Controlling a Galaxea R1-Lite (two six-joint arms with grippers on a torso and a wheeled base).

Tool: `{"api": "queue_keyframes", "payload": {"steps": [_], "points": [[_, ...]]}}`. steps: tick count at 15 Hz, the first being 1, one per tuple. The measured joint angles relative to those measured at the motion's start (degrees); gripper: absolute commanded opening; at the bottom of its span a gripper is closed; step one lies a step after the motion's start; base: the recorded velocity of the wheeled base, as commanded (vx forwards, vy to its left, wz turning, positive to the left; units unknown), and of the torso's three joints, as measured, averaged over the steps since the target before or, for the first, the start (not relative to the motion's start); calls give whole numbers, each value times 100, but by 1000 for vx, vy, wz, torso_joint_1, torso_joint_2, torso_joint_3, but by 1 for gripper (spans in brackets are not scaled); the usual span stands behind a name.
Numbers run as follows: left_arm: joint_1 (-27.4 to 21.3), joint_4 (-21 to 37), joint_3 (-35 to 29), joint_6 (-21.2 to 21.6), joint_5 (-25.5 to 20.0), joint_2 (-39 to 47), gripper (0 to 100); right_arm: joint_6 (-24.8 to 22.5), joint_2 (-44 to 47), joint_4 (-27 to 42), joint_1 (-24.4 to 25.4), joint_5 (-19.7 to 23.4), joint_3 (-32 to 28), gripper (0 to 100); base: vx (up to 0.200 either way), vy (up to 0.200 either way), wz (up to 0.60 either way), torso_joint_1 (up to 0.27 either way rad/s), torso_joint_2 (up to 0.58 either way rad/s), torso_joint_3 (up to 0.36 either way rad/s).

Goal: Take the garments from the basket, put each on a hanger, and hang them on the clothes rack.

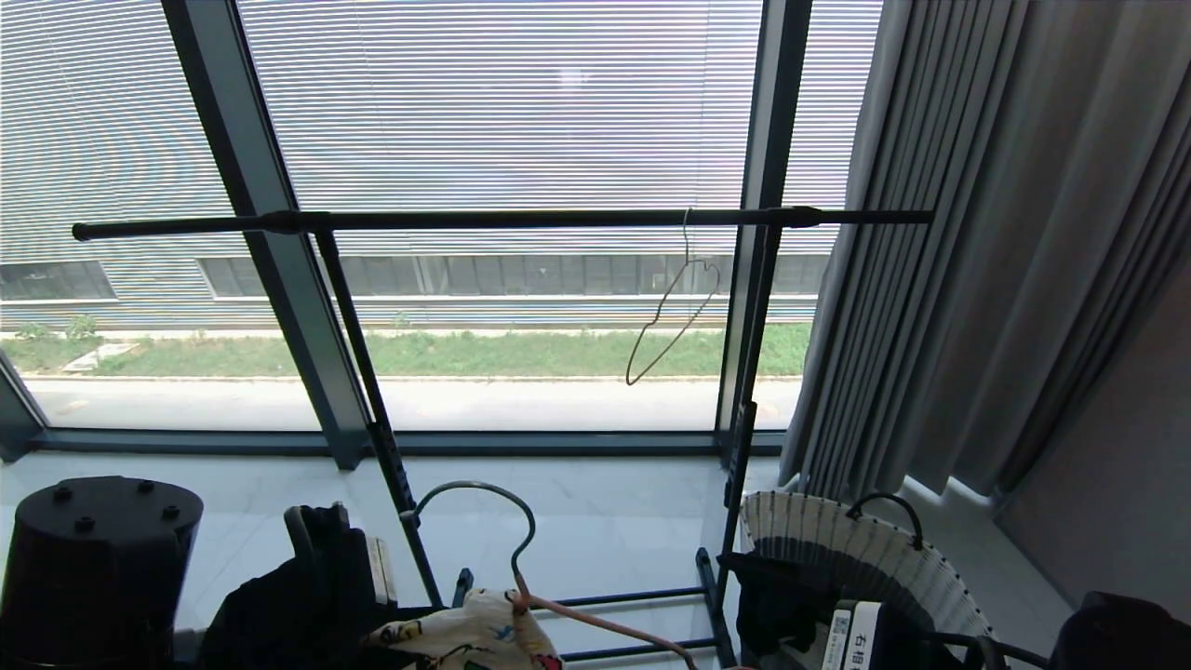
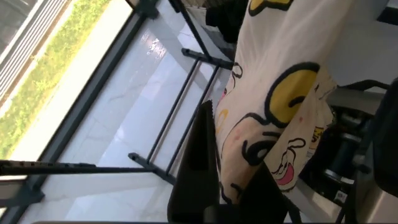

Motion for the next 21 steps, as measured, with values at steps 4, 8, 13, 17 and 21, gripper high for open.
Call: {"api": "queue_keyframes", "payload": {"steps": [4,8,13,17,21], "points": [[1157,2,-269,-260,29,37,0,6,83,5,-66,46,-11,100,0,0,0,0,0,0],[1557,-44,-885,-897,128,78,0,495,210,5,-80,165,-85,100,0,0,0,0,0,0],[1454,-692,-1025,-906,128,20,0,2493,840,2,-215,-321,-1100,100,0,0,0,0,0,0],[1275,-700,-1085,-906,119,9,0,2781,1648,32,-678,-605,-2160,100,0,0,0,0,0,0],[658,-697,-1089,-906,121,-7,0,2748,2138,46,-629,-788,-2415,100,0,0,0,0,0,0]]}}
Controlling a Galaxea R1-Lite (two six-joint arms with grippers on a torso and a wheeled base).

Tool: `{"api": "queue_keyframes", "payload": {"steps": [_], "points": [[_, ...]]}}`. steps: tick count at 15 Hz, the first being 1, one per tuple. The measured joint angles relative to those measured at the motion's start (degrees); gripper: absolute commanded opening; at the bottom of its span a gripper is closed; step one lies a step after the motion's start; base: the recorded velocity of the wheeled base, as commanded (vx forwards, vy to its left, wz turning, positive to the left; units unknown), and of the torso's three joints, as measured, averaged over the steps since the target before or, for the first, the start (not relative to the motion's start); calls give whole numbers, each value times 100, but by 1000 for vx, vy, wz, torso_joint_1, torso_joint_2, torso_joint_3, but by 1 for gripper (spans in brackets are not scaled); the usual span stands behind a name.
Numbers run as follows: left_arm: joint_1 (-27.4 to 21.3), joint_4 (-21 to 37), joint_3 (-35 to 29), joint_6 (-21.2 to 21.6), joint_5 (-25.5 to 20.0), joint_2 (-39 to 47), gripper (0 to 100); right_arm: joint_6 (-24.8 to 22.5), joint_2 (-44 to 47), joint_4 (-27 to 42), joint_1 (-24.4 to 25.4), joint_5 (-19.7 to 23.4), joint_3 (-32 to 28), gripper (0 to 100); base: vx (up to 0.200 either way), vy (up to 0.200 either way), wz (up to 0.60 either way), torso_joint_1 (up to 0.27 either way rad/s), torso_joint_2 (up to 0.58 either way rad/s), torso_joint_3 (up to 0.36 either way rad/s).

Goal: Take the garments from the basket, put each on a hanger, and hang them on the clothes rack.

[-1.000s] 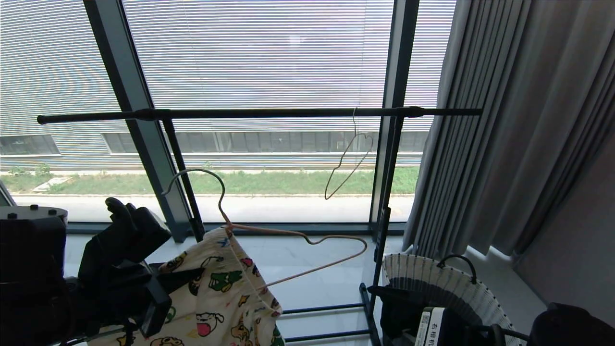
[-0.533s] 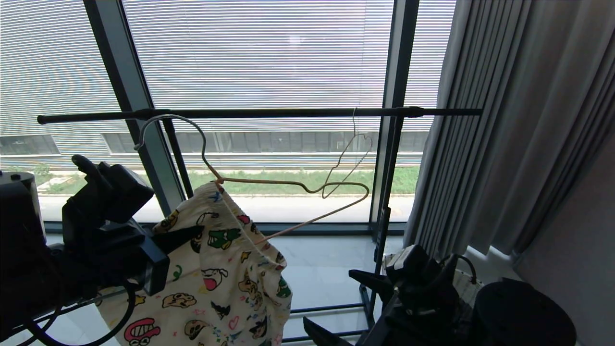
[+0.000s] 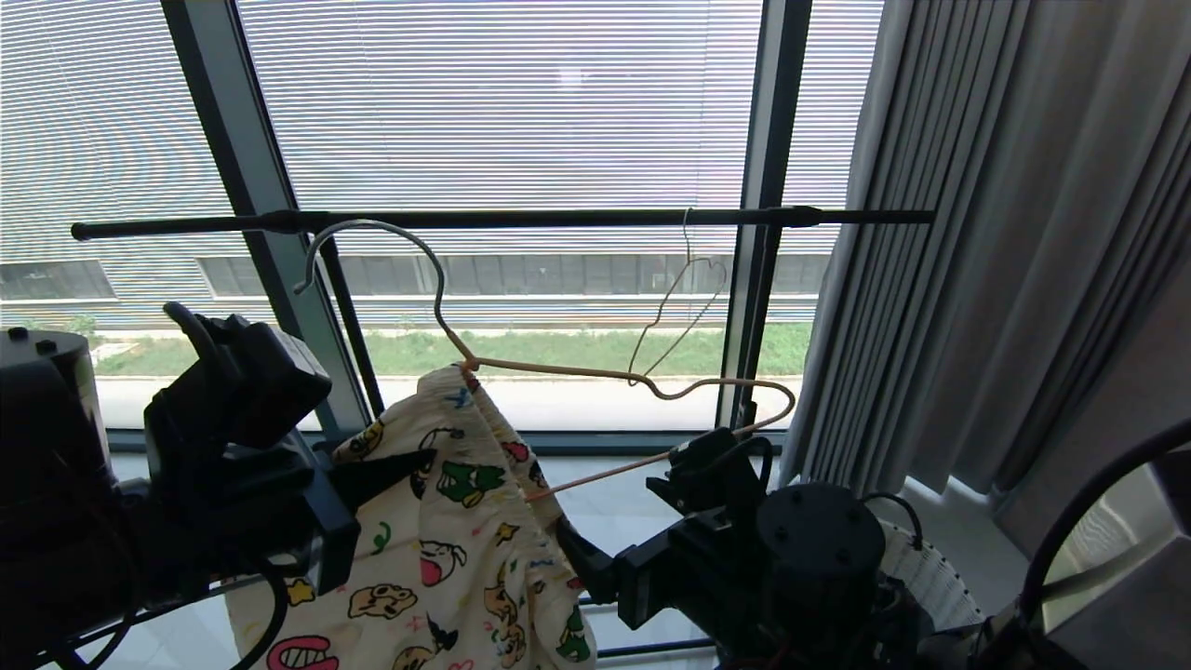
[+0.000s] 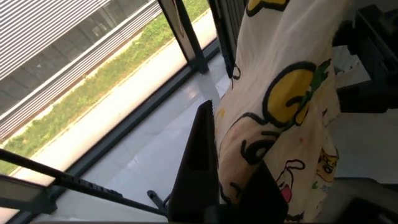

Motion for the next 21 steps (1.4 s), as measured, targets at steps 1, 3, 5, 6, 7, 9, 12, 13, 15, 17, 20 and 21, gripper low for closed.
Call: {"api": "queue_keyframes", "payload": {"steps": [1,3,5,6,7,9,12,13,15,17,20,21], "points": [[-83,0,0,0,2,0,0,-1,83,0,43,-101,-32,100,0,0,0,0,0,0],[-141,0,-29,-2,13,5,0,0,218,-4,152,-228,-57,100,0,0,0,0,0,0],[-129,-6,-66,-7,24,24,0,-1,286,-4,285,-255,-57,100,0,0,0,0,0,0],[-83,-9,-71,-7,27,30,0,-9,310,-4,354,-258,-55,100,0,0,0,0,0,0],[-55,-9,-71,-7,32,38,0,-11,329,-4,406,-272,-55,100,0,0,0,0,0,0],[-24,-9,-79,-9,43,40,0,-99,384,-6,464,-400,-52,100,0,0,0,0,0,0],[-13,-9,-127,-16,76,40,0,-228,533,-9,544,-657,-51,100,0,0,0,0,0,0],[-13,-9,-154,-16,77,35,0,-268,594,-4,552,-819,-49,100,0,0,0,0,0,0],[-13,-9,-201,-33,84,29,0,-323,690,-6,550,-1011,-11,100,0,0,0,0,0,0],[-13,-6,-234,-68,108,20,0,-329,736,-13,528,-1044,41,0,0,0,0,0,0,0],[201,0,-223,-57,243,27,0,-436,758,-20,293,-1452,59,0,0,0,0,0,0,0],[372,0,-217,-38,244,35,0,-501,751,-28,138,-1541,59,0,0,0,0,0,0,0]]}}
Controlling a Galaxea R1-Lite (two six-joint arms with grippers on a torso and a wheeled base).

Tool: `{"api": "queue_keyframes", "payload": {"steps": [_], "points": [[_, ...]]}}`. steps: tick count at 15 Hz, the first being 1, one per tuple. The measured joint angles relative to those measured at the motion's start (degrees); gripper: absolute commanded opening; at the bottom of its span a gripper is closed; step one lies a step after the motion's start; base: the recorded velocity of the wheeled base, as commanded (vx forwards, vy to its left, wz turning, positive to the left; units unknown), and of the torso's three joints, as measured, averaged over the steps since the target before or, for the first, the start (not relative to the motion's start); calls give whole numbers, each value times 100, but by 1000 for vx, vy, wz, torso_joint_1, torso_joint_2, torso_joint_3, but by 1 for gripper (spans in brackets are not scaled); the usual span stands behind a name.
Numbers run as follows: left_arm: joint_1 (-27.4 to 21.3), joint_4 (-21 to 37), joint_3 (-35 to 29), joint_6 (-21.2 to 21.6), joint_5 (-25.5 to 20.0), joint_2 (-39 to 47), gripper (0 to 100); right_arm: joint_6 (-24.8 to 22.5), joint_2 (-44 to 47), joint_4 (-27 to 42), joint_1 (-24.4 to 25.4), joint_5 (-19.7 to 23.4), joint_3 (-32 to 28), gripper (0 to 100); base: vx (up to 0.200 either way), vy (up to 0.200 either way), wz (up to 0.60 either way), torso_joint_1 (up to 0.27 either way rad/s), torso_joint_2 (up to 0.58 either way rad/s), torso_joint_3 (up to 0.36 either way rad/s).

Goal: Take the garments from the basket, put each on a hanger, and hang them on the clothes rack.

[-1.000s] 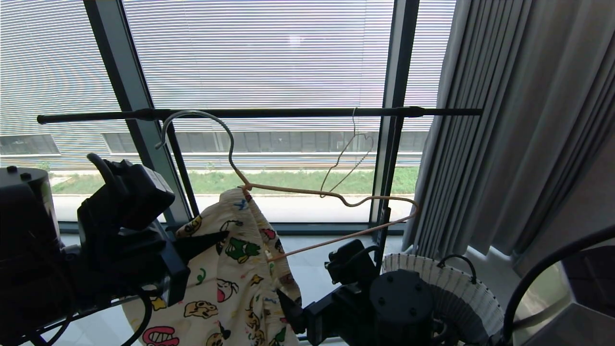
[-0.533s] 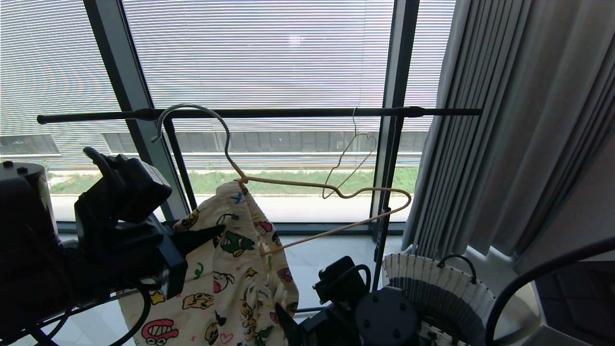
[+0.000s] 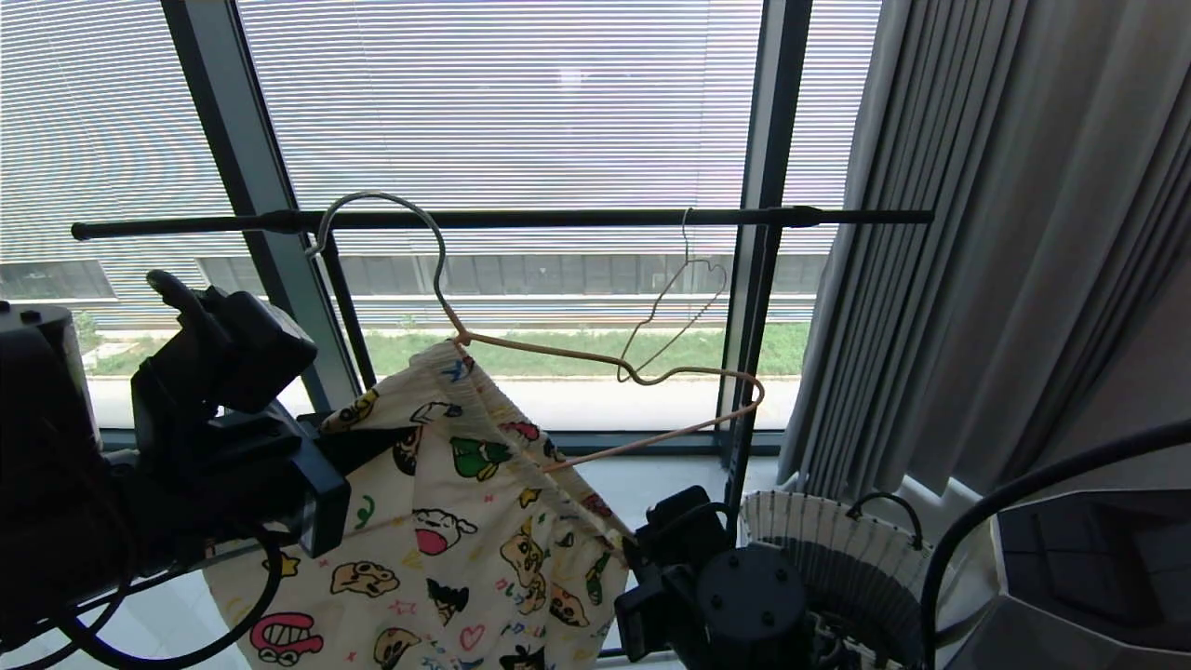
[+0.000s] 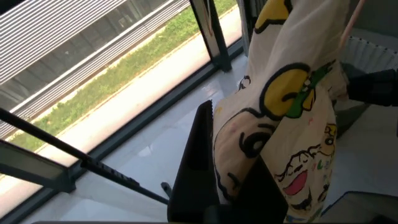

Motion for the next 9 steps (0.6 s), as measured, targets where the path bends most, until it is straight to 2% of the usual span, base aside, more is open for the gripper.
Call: {"api": "queue_keyframes", "payload": {"steps": [2,5,8,9], "points": [[345,0,18,38,-1,6,0,-189,-80,-11,-416,-63,-13,0,0,0,0,0,0,0],[521,-4,124,73,-1,0,0,-521,-293,-11,-1072,54,-57,0,0,0,0,0,0,0],[542,-17,355,780,-4,63,0,-696,-552,26,-1592,235,-90,0,0,0,0,0,0,0],[544,-22,411,842,-4,100,0,-725,-631,41,-1703,240,-91,0,0,0,0,0,0,0]]}}
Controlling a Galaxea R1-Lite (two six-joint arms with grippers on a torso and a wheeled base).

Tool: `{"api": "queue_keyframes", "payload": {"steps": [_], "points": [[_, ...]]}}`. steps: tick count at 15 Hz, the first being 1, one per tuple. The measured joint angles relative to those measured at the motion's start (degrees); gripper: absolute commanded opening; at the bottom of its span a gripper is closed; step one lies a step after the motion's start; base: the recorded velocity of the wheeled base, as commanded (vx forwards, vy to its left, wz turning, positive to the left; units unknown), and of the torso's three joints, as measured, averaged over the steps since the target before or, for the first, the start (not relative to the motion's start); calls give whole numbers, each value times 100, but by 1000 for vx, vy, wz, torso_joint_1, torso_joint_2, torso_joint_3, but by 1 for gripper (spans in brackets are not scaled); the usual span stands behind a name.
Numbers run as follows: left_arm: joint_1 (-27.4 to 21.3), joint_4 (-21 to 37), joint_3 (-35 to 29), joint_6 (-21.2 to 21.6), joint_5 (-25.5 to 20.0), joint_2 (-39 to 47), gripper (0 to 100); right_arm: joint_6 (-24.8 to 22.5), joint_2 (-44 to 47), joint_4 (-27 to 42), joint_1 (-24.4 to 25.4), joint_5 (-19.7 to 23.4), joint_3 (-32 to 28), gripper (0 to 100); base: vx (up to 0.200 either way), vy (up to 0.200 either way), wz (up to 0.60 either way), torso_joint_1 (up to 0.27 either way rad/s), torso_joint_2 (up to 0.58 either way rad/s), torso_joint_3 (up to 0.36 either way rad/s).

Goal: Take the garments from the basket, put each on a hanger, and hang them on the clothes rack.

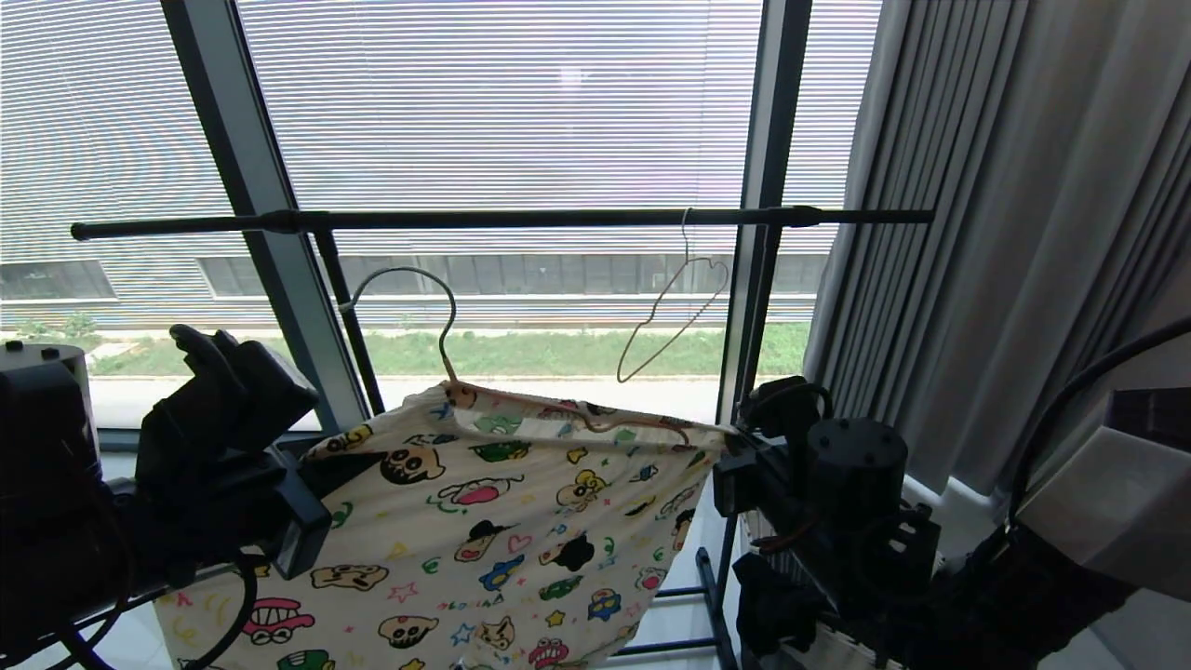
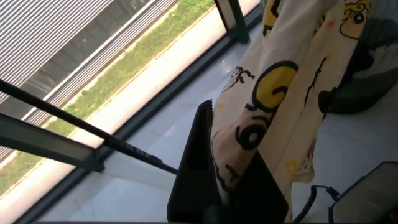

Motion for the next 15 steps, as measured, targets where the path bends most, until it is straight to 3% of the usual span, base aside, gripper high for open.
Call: {"api": "queue_keyframes", "payload": {"steps": [4,6,10,11,15], "points": [[-69,0,88,126,83,305,0,-46,-364,288,-149,121,-2,0,0,0,0,0,0,0],[-105,-143,62,102,413,628,0,-140,-747,679,-143,408,-2,0,0,0,0,0,0,0],[-149,-1681,30,2,1164,1436,0,-329,-1560,1382,417,536,23,0,0,0,0,0,0,0],[-210,-1754,30,-49,1211,1576,0,-343,-1698,1552,653,536,28,100,0,0,0,0,0,0],[-618,-2108,38,-722,1215,1777,0,-497,-1974,1987,1239,699,44,100,0,0,0,0,0,0]]}}
